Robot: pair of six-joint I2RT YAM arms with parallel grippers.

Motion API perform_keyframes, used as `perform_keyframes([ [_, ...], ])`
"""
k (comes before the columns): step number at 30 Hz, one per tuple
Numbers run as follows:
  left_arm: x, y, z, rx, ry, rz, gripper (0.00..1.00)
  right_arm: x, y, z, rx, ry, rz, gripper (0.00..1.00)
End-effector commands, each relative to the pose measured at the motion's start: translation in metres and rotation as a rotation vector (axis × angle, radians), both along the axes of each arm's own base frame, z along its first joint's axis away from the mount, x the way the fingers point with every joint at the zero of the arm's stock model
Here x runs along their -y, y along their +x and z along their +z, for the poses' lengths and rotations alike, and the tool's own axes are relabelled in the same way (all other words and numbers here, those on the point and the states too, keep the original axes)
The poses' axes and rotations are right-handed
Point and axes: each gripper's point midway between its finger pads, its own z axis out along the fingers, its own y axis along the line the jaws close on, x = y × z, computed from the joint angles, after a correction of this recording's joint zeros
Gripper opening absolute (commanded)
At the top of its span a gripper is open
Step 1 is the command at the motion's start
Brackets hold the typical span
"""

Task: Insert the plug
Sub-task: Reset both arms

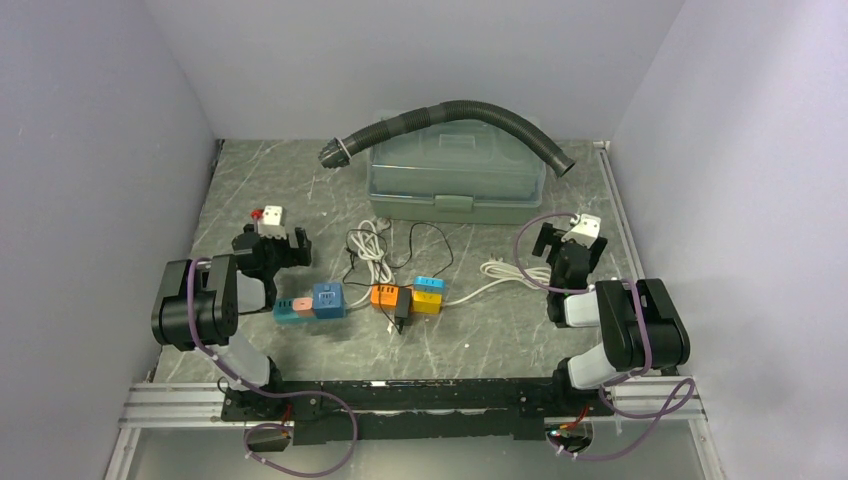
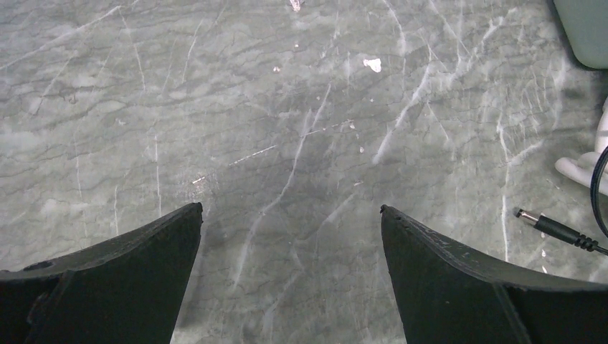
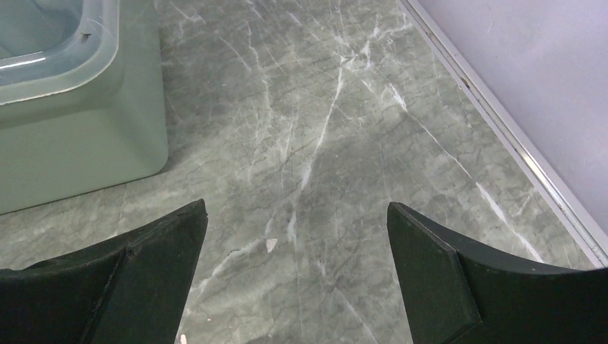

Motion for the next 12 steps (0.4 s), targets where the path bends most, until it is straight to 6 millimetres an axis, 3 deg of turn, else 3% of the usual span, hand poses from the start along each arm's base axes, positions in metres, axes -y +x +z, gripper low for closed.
perform_keyframes([
  [1,-0.0039,0.0115,0.0199,0.070,0.021,0.008,1.00,0.0002,0.0077,0.0217,0.083,0.005,0.002,1.00],
  [12,-0.0047,0.0118,0.0204,0.074,0.021,0.012,1.00,0.0001,0.0075,0.0213,0.083,0.007,0.002,1.00],
])
